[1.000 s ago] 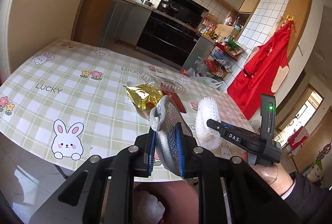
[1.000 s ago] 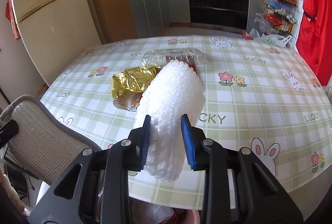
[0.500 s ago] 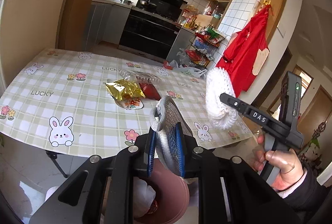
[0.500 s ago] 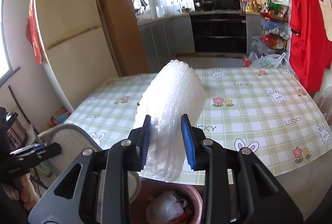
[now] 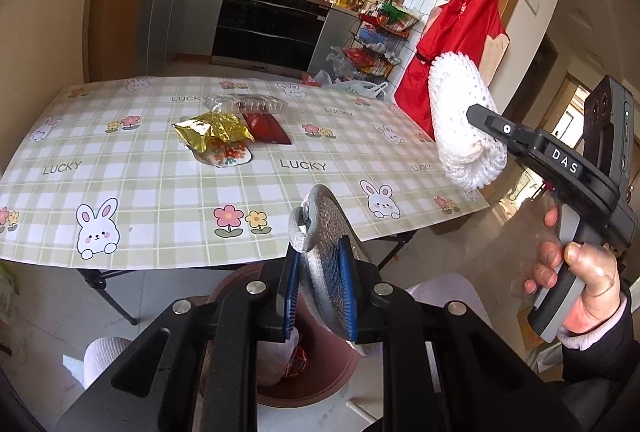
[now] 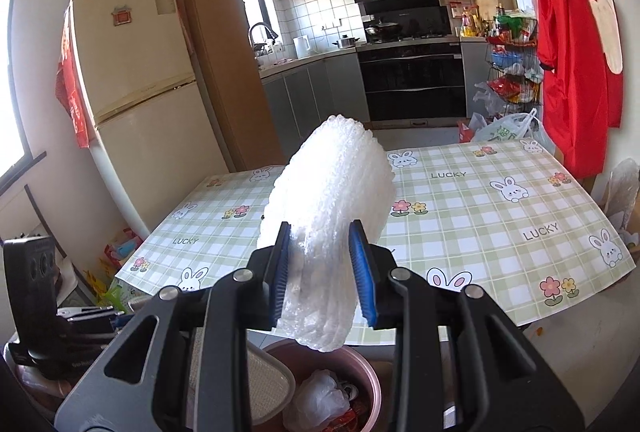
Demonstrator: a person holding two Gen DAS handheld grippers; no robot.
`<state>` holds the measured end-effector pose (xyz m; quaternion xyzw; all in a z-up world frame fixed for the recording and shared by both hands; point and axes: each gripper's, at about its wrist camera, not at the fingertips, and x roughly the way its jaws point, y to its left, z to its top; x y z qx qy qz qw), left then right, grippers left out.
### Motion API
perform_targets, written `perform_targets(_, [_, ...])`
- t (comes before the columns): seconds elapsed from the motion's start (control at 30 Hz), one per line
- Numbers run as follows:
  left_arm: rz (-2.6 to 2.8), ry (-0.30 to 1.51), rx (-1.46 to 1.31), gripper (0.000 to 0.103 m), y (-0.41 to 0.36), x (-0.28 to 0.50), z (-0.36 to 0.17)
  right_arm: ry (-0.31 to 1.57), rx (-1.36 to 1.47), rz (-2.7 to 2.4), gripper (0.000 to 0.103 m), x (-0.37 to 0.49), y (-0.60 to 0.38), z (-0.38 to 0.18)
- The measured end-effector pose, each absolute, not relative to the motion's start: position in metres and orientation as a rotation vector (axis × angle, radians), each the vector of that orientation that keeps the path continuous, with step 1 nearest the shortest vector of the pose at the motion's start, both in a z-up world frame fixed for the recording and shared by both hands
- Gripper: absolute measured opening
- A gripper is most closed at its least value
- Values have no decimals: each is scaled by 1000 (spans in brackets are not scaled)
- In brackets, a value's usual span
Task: Collect trash
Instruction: 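Carry the mesh pad and foam sleeve over the pink bin and open both tools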
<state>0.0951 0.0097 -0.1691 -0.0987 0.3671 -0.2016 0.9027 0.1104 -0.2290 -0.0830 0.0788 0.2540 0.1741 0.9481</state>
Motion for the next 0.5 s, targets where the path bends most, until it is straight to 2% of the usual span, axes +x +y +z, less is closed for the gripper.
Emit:
perform_targets(0.43, [-467, 828, -136, 20, -23, 115, -188, 560, 193, 335, 32, 131, -236, -100])
perform_targets(0.47, [-468, 829, -134, 31, -24, 116, -189, 562, 193, 335, 32, 131, -236, -101])
perform_targets(0.5, [-461, 825, -138, 61, -23, 116, -189, 565, 193, 335, 32, 132, -235, -102])
